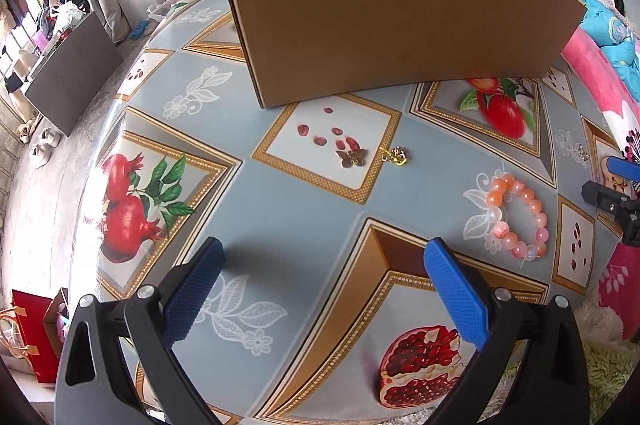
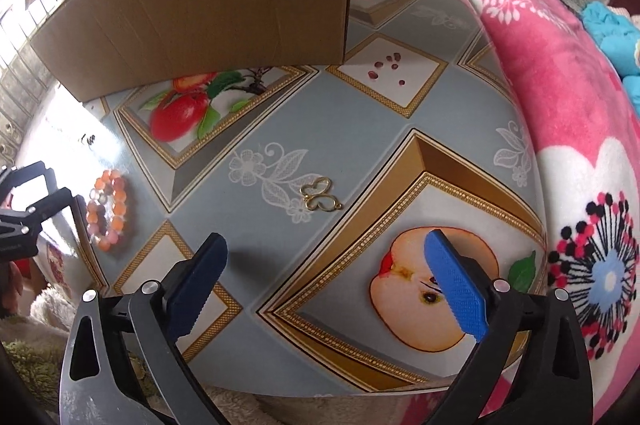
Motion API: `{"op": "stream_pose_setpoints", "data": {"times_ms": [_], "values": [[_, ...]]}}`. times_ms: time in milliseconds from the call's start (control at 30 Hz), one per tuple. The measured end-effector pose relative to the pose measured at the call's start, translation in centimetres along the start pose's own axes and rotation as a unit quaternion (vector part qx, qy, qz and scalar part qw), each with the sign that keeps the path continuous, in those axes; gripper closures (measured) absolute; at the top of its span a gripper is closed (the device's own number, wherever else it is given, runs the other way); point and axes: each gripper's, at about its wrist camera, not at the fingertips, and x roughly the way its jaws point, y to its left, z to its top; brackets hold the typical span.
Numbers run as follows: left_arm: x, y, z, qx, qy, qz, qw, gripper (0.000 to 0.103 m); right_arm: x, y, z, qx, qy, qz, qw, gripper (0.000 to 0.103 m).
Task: Organize jewelry
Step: 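Move both grippers toward the gold butterfly earring on the tablecloth, then close the right gripper on the gold butterfly earring while the left gripper grasps a gold charm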
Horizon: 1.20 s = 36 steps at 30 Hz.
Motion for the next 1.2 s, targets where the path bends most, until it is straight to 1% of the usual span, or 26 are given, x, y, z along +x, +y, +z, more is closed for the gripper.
{"op": "stream_pose_setpoints", "data": {"times_ms": [133,333,467,533,600,633,700,733,800,967,1100,1200], "values": [[0.0,0.0,0.0,0.001,0.000,-0.001,1.0000,0.004,0.1,-0.2,-0.1,0.004,0.003,0.004,1.000,0.008],[0.1,0.1,0.1,0.005,-0.004,-0.004,1.0000,0.004,-0.3,-0.3,0.2,-0.013,0.005,0.006,1.000,0.008],[0.0,0.1,0.0,0.006,-0.007,-0.005,0.9999,0.004,-1.7,-1.2,1.6,0.019,-0.032,0.021,0.999,0.008],[0.0,0.1,0.0,0.007,-0.009,-0.005,0.9999,0.004,-1.9,-1.3,2.0,0.021,-0.045,0.029,0.998,0.010],[0.0,0.1,0.0,0.009,-0.009,-0.006,0.9999,0.004,-1.8,-1.2,2.3,0.014,-0.046,0.035,0.998,0.025],[0.0,0.1,0.0,0.010,-0.010,-0.007,0.9999,0.004,-1.5,-1.1,2.5,0.008,-0.043,0.037,0.998,0.028],[0.0,0.1,0.0,0.011,-0.011,-0.007,0.9999,0.004,-1.0,-1.1,2.8,-0.001,-0.038,0.046,0.998,0.045],[0.0,0.1,0.0,0.011,-0.011,-0.007,0.9999,0.004,-0.8,-1.1,2.8,-0.006,-0.034,0.047,0.998,0.049],[0.0,0.1,0.0,0.011,-0.011,-0.007,0.9999,0.004,-0.4,-1.2,2.7,-0.018,-0.030,0.047,0.998,0.059],[0.0,0.1,-0.1,0.011,-0.011,-0.007,0.9999,0.004,0.2,-1.4,2.3,-0.033,-0.025,0.037,0.998,0.068],[0.0,0.2,-0.1,0.010,-0.011,-0.007,0.9999,0.004,0.3,-1.0,2.0,-0.049,-0.027,0.020,0.998,0.071],[0.0,0.1,-0.1,0.010,-0.011,-0.007,0.9999,0.004,0.2,-0.5,1.7,-0.060,-0.030,0.010,0.998,0.077]]}}
